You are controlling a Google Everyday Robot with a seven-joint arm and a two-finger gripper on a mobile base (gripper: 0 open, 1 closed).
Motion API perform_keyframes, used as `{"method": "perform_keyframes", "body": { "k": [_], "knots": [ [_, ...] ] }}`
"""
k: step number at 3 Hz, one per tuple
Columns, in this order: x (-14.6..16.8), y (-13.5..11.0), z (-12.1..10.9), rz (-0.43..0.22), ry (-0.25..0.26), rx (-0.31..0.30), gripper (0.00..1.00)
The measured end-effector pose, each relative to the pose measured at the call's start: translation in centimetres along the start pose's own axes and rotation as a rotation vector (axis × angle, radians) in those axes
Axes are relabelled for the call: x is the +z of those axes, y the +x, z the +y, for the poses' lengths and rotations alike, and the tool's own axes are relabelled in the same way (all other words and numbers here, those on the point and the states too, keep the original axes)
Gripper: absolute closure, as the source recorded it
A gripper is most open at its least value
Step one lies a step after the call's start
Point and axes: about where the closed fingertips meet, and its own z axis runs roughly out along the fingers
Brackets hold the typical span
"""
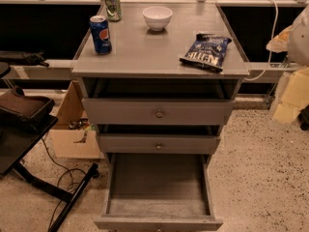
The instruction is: Place pepsi can into bottom drawer
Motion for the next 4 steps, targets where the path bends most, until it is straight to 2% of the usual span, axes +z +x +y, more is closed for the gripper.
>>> {"method": "perform_keyframes", "body": {
  "k": [1,2,3,4],
  "knots": [
    [0.0,0.0,-0.1,-0.01,0.006,0.001,0.0],
    [-0.1,0.3,-0.7,-0.074,0.042,0.008,0.0],
    [1.3,0.9,-4.5,-0.242,0.098,0.046,0.0],
    [3.5,-3.4,-12.1,-0.539,0.171,0.077,0.0]
  ]
}}
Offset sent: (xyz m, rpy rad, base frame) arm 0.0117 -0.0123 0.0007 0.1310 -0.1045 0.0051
